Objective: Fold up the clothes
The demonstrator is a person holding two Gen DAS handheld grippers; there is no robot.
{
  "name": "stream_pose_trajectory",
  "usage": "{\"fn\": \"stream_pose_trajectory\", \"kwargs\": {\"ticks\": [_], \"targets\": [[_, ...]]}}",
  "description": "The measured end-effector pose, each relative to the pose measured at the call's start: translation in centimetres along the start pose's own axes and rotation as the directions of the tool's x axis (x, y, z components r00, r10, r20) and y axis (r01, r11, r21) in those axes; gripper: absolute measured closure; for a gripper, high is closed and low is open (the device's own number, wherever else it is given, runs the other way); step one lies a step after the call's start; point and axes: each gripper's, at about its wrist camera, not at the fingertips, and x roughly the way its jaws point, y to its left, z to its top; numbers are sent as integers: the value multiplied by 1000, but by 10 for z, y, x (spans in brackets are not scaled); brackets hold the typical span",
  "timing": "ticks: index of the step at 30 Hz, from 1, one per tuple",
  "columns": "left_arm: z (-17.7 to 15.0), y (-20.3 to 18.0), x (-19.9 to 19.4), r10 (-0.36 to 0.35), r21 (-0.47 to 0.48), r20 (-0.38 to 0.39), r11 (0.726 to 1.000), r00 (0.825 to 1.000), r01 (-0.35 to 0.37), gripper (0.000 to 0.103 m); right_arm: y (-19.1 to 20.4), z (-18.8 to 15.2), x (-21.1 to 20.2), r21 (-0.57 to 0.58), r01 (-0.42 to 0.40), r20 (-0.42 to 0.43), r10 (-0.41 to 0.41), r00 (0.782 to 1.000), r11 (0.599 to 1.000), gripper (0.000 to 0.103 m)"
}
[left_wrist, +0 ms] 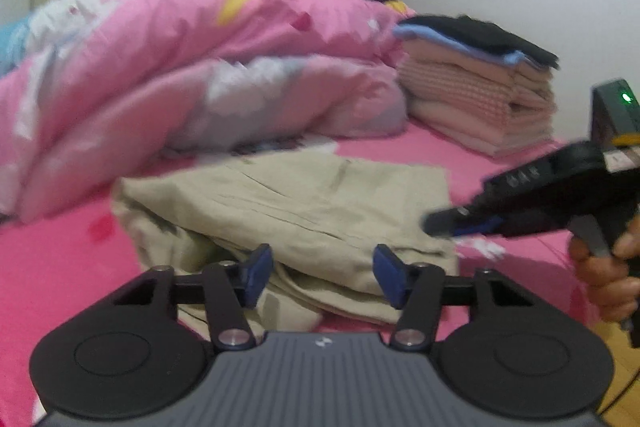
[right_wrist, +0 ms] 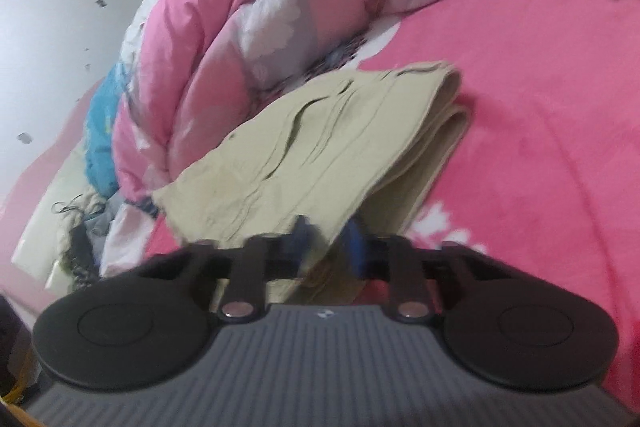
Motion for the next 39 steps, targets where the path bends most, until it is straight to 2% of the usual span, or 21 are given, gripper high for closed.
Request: {"fn": "stream_pose_trajectory", "kwargs": {"ticks": [3,7,12,16,19,23,26,29,37,38,39], "targets": [[-3,-10,2,-60,58,-9,996,998,60,45,5,4,-4,-11,-71,27,72,997,997,97],[-4,-24,-2,-94,112,27,990,995,90,24,15,15,-3,10,-190,30,189,981,982,97],[5,-23,4,-43,97,45,994,998,39,25,45,22,6,-64,-305,-34,303,952,950,97],[10,-19,7,-17,71,47,997,999,14,35,66,23,8,-146,-375,-97,364,926,916,97],[12,-12,3,-30,52,33,998,999,28,35,71,24,9,-177,-394,-131,375,918,902,97],[7,3,-25,-58,-3,57,998,997,59,34,74,25,8,-214,-400,-131,380,916,891,97],[3,27,-51,-73,-122,82,989,994,83,31,76,23,8,-248,-396,-135,373,918,884,97],[7,55,-69,-72,-252,129,962,989,103,31,86,14,13,-295,-394,-150,365,919,871,97],[21,79,-42,-63,-319,72,944,995,83,31,128,-29,39,-437,-373,-206,312,927,819,97],[23,82,-39,-62,-327,65,942,996,80,32,133,-34,41,-458,-365,-210,301,930,810,97],[24,85,-36,-61,-335,57,939,996,77,38,137,-40,43,-479,-357,-213,289,933,802,97]]}}
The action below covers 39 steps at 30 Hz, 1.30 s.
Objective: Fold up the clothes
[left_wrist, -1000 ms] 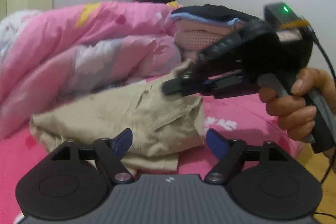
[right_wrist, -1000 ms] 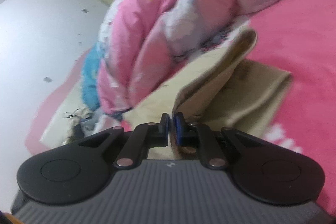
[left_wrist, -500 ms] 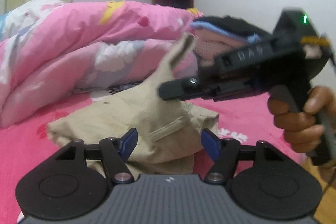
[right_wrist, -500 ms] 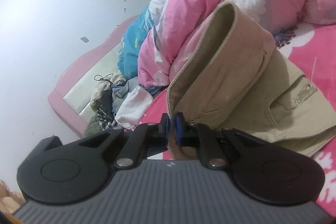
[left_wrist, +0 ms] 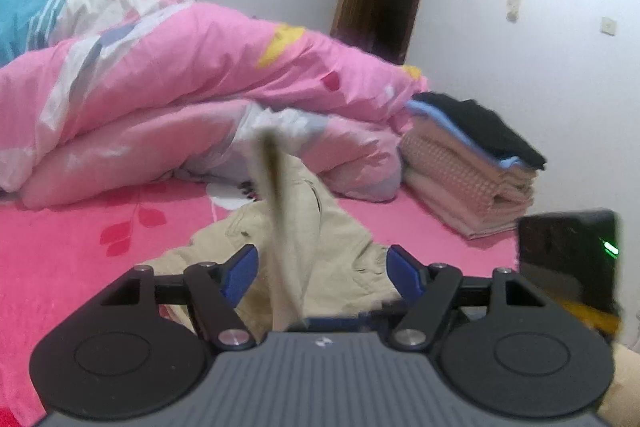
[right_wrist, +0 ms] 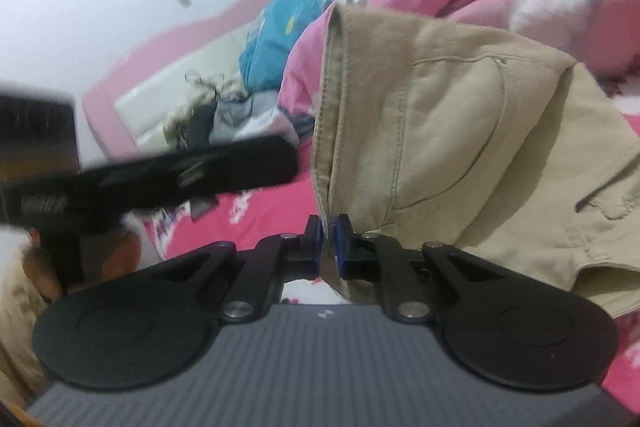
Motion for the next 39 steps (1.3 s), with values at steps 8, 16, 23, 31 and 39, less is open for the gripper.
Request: {"fn": "stream_pose_trajectory", "kwargs": {"ticks": [8,16,23,31,39], "targets": [[-1,32,34,-41,-117,-73,993,997,32,92,20,-18,-1,-91,86,-6,-87,996,992,94],[-7,37,35,-51,-147,-52,988,997,43,94,0,-23,-86,-2,72,15,-72,997,997,52],[-16,29,25,2,-148,-27,989,1000,-6,94,-122,14,-95,390,229,45,-267,963,892,30],[-12,26,16,115,-108,9,988,993,-113,97,-157,0,-46,434,358,-134,-334,933,827,73],[20,38,-22,186,-89,87,980,979,-178,97,-91,0,-97,457,172,-39,-174,984,872,92]]}}
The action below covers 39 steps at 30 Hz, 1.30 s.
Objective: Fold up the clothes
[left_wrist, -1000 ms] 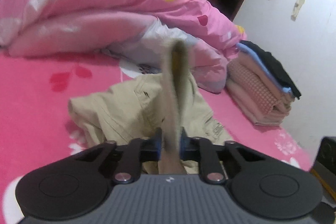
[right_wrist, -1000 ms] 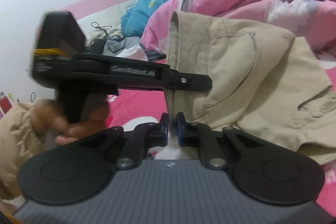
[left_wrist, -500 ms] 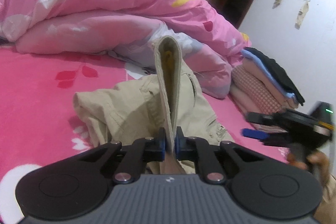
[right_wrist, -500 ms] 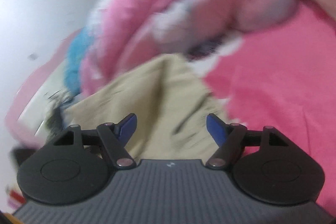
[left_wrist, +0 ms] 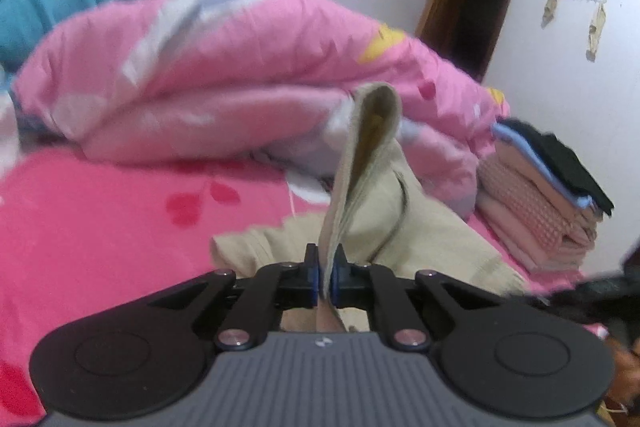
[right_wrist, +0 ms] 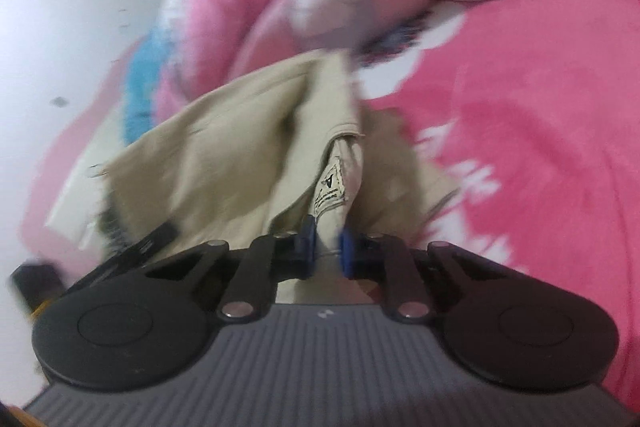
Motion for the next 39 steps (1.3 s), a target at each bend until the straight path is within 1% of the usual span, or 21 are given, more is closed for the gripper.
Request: {"fn": "stream_pose_trajectory", "kwargs": {"ticks": [4,6,8,10,12,15,17,21,23,24,25,26,27,28,29,31,33,35,36,37,39], "targets": [[29,15,-21,43,10,66,999,997,-44,97,43,-20,-14,-56,-109,-58,106,993,992,93],[44,24,-31,71,18,99,997,993,-73,97,67,-30,-8,-85,-170,-103,161,982,982,94],[62,37,-36,122,36,128,991,984,-127,97,89,-38,4,-106,-233,-154,216,964,967,94],[81,52,-40,172,50,153,982,973,-182,97,114,-45,23,-126,-296,-209,267,941,947,94],[100,70,-40,217,59,165,972,962,-229,97,139,-51,50,-136,-360,-272,315,909,923,94],[126,101,-33,277,74,176,953,945,-293,97,179,-58,95,-136,-442,-374,367,852,887,96],[138,122,-24,311,87,178,940,934,-330,97,205,-62,130,-144,-481,-435,381,816,865,96],[144,168,15,367,95,122,921,922,-378,96,241,-70,202,-175,-513,-515,365,775,841,96],[136,191,39,366,111,60,922,929,-371,94,248,-72,240,-167,-505,-540,350,766,847,96],[129,201,52,370,114,24,922,929,-371,87,250,-74,259,-165,-497,-550,339,763,852,96],[120,209,63,384,119,-4,917,923,-380,75,250,-76,274,-168,-481,-555,320,767,860,96],[111,216,73,403,129,-26,909,915,-397,64,247,-77,290,-172,-453,-553,295,779,875,91],[102,220,79,431,144,-33,895,902,-422,43,244,-79,304,-167,-427,-555,273,786,889,89],[92,222,83,459,160,-34,879,888,-449,34,239,-81,315,-142,-408,-569,263,779,902,86],[83,225,86,481,171,-36,867,876,-469,34,234,-83,324,-116,-393,-583,258,771,912,80],[73,229,80,493,161,-59,863,868,-479,34,225,-85,325,-61,-384,-609,270,746,921,75],[68,225,62,474,139,-44,875,879,-464,34,220,-85,307,-75,-394,-615,268,742,916,64],[65,216,39,438,122,-10,893,899,-434,32,212,-82,275,-89,-426,-604,291,742,900,58],[64,207,27,398,127,10,910,917,-396,27,209,-80,256,-99,-440,-585,305,752,893,52],[62,195,15,346,133,24,929,938,-346,19,202,-80,233,-115,-447,-557,315,769,887,49],[57,169,-8,237,155,48,958,970,-242,10,185,-76,186,-157,-443,-491,319,810,883,45]]}}
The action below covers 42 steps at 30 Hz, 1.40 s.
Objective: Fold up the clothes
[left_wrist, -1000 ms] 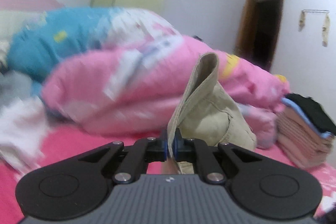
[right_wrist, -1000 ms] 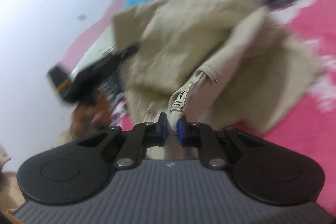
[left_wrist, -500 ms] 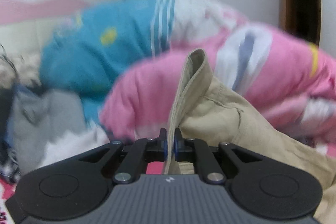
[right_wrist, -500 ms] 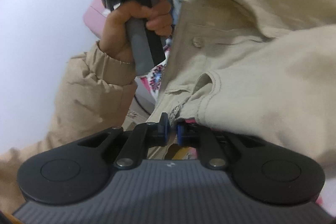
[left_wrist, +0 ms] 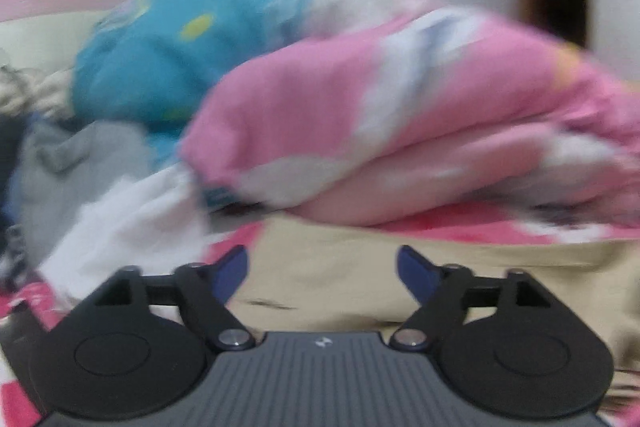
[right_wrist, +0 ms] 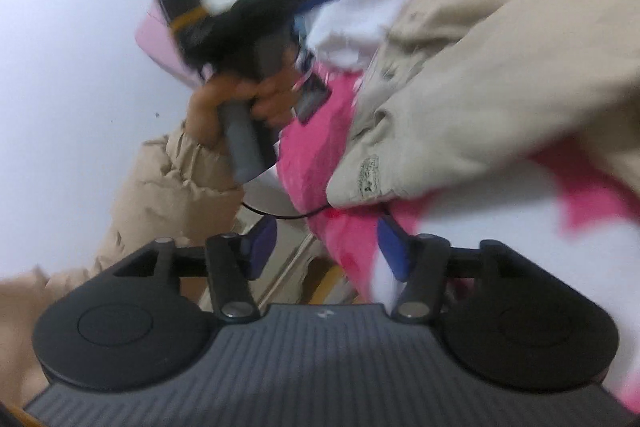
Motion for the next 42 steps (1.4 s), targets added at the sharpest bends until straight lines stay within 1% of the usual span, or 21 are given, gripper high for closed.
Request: {"fn": "stream_pose_trajectory", "kwargs": {"ticks": [2,4,7,9,10,11,12,13,15,17,18,20,22,23,25,26,27,33,35,39,42], "targets": [[-4,-32,-19,-108,51,10,993,994,108,6,-2,-20,-49,-17,70,95,-68,993,997,40],[-9,-70,-27,-202,131,-13,971,979,202,5,-9,-37,-99,5,176,194,-174,965,984,37],[-21,-127,-22,-279,242,-40,929,959,280,5,-20,-55,-154,65,331,317,-334,888,941,36],[-30,-167,-8,-276,325,-65,903,959,282,6,-28,-60,-179,116,393,380,-406,831,912,36],[-34,-185,0,-271,368,-78,886,959,281,10,-34,-63,-187,137,413,406,-431,806,900,36],[-38,-202,8,-260,410,-91,870,961,274,14,-44,-63,-185,144,412,426,-432,795,900,36],[-40,-210,14,-246,430,-99,863,964,264,26,-52,-63,-184,146,411,445,-431,785,900,36],[-39,-211,18,-236,429,-106,866,966,258,46,-54,-63,-186,134,412,460,-425,779,901,36],[-39,-214,25,-216,426,-118,871,969,245,66,-58,-60,-183,90,428,475,-417,775,899,36],[-38,-216,32,-195,423,-130,876,972,233,73,-63,-56,-179,43,446,482,-410,774,894,36],[-38,-217,36,-185,422,-137,878,973,226,80,-65,-53,-177,20,452,485,-404,775,892,36],[-38,-219,44,-165,420,-149,882,975,213,87,-66,-46,-169,-17,450,486,-386,784,893,37],[-37,-221,51,-144,418,-162,886,976,200,90,-73,-31,-155,-20,444,477,-381,792,896,43],[-37,-222,55,-134,417,-168,888,977,193,91,-77,-24,-149,-15,442,472,-383,794,897,52],[-38,-225,55,-117,427,-161,887,980,176,96,-89,-13,-136,21,437,439,-401,804,899,78],[-39,-227,54,-109,435,-153,885,982,166,97,-95,-9,-130,49,435,418,-414,809,899,96],[-39,-228,53,-101,442,-146,884,984,156,98,-101,-8,-127,84,431,407,-426,808,898,99],[-39,-217,6,-124,447,-45,885,991,131,99,-100,-23,-164,201,341,490,-395,777,918,101],[-41,-208,-17,-122,417,-20,901,992,119,99,-97,-31,-179,227,287,511,-365,779,931,101],[-53,-182,-51,-132,332,-21,934,991,131,99,-85,-52,-207,277,184,547,-312,777,943,101],[-63,-162,-75,-137,263,-26,955,990,139,99,-78,-69,-220,315,168,556,-325,765,934,101]]}}
